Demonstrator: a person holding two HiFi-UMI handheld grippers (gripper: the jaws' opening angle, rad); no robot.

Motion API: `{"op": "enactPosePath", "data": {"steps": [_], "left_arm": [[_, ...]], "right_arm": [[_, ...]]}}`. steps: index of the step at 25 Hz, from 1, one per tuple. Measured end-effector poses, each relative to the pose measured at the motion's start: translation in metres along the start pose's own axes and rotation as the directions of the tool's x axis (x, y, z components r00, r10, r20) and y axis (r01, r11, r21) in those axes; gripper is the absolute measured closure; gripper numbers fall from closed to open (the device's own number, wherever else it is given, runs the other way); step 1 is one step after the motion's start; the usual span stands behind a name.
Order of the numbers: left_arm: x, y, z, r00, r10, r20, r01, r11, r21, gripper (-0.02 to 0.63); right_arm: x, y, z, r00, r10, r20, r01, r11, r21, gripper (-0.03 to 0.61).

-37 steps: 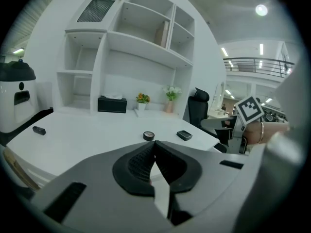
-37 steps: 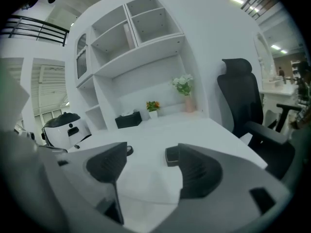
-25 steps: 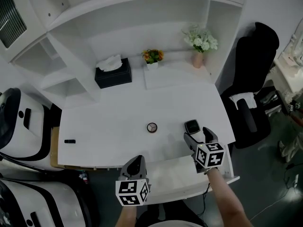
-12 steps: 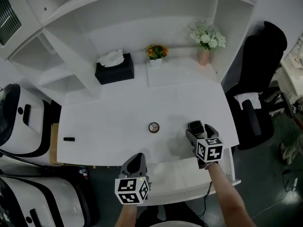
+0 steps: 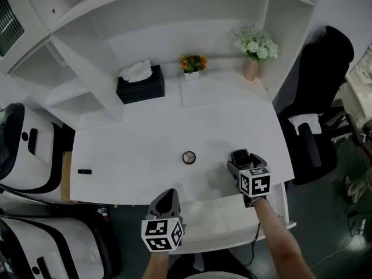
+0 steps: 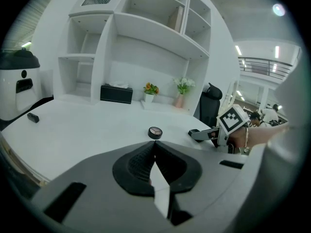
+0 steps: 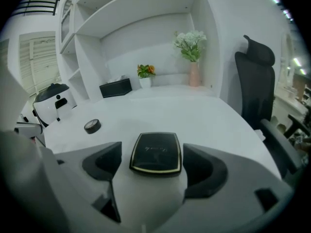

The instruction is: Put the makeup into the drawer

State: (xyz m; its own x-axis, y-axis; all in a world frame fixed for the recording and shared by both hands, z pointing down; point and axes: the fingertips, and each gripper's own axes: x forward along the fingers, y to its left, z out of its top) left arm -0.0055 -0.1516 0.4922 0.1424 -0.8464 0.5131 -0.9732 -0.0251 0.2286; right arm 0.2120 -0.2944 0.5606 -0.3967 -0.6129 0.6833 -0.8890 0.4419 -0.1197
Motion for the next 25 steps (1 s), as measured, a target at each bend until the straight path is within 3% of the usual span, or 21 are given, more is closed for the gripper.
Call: {"op": "enactPosePath", "data": {"steps": [9,16,25], "left_arm": [[-0.003,0.006,-0.003,1.0,0.014,-0.003,-0.014,1.0,-0.005,0.611],[-0.012,0.01,-0.007,1.0,0.015,-0.004,-0.015,1.0,-0.006,0.611],[-0.023,0.009,-0.009,1.0,-0.012,0.002,0.012,1.0,0.006,0.611]], "right_arm": [[0.005,-0.011,-0.002,0.994,-0.1,-0.045,0.099,0.995,-0.006,0.228],[0.001,-0.008,-0.002,0.995,-0.094,-0.022,0.094,0.995,-0.012,0.249],[-0.038,0.007,-0.011,0.997,-0.064,0.032,0.062,0.996,0.059,0.249]]}}
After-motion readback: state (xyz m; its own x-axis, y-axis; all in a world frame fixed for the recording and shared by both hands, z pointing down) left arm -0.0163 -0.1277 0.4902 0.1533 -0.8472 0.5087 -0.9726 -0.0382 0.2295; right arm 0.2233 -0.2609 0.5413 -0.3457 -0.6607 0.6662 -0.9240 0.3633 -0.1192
